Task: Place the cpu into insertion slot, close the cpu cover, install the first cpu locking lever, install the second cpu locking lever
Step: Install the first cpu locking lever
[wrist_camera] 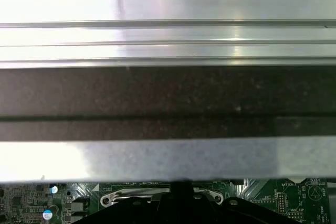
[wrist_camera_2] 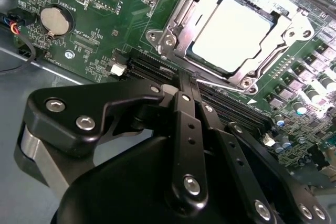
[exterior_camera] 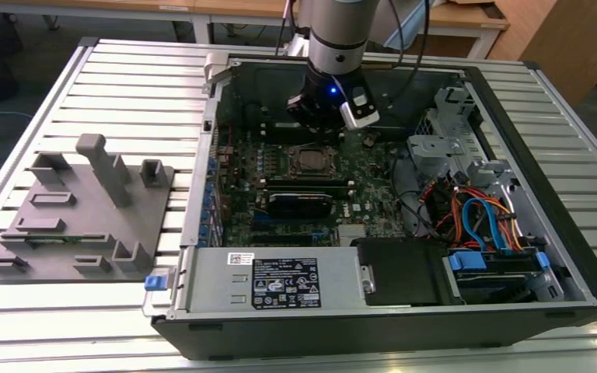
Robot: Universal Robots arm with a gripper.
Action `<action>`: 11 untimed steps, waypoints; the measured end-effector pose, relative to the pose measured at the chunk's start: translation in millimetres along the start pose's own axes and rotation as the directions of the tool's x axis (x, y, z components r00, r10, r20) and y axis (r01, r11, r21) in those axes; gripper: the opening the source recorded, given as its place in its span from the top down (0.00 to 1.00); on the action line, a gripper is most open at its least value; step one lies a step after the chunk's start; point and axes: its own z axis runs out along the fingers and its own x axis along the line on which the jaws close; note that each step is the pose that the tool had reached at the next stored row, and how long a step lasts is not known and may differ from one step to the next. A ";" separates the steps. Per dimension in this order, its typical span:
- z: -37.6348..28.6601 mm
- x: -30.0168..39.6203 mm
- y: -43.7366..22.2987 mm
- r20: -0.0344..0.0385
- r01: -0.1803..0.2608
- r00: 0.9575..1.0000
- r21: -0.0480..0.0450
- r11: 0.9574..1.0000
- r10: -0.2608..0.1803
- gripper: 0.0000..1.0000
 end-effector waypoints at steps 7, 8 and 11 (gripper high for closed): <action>0.6 -1.8 0.0 0.000 0.000 1.000 0.000 1.000 0.000 0.89; 1.1 -1.8 -0.1 0.000 0.000 1.000 0.000 1.000 0.000 0.89; 3.7 -1.8 -0.4 0.000 0.000 1.000 0.000 1.000 0.000 0.89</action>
